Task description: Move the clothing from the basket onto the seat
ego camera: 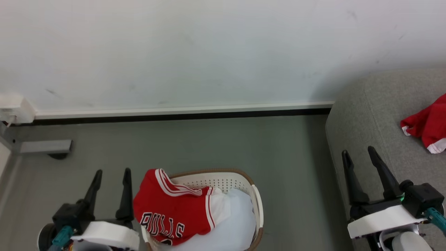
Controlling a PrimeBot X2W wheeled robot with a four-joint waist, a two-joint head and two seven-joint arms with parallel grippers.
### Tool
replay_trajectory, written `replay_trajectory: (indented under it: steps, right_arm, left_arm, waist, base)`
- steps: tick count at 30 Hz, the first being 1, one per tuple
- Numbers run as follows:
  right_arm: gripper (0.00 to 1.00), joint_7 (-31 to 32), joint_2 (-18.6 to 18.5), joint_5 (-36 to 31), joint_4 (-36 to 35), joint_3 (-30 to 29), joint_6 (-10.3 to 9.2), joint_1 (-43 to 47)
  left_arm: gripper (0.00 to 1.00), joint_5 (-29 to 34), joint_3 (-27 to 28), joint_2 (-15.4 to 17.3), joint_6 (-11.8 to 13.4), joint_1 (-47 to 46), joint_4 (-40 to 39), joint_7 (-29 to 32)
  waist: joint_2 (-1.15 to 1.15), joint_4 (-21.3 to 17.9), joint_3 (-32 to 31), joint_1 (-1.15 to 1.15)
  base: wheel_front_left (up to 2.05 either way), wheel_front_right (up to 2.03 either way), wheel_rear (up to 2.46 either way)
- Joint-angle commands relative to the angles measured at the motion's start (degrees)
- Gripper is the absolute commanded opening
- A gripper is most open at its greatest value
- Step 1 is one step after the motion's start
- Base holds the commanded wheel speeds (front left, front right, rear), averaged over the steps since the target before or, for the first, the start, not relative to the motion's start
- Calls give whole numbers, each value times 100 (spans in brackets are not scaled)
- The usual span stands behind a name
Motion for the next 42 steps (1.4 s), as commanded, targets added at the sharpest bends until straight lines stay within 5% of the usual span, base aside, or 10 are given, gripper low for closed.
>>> replay_trajectory:
  steps: [1, 18, 32, 42]
  right_arm:
    - [100, -19, -36, -17, -42, 16, -13, -123]
    - [100, -19, 134, 103, -421, 85, -13, -1354]
    - [100, -19, 224, 79, -828, -150, -13, -2038]
    - [100, -19, 300, -6, -1071, -38, -13, -2429]
  left_arm:
    - [100, 77, -3, 0, -33, -132, 12, -5]
    - [100, 289, -329, 166, -282, -1550, 923, -5]
    - [100, 170, -1025, 302, -376, -3181, 2903, 250]
    - [100, -593, -1981, 483, -375, -4358, 4494, 956]
  waist:
    - [0, -82, 259, 0]
    - [0, -390, 2043, 0]
    - [0, -612, 3245, 0]
    - [0, -976, 4047, 0]
  base:
    - [0, 0, 0]
    - [0, 0, 0]
    - [0, 0, 0]
    - [0, 0, 0]
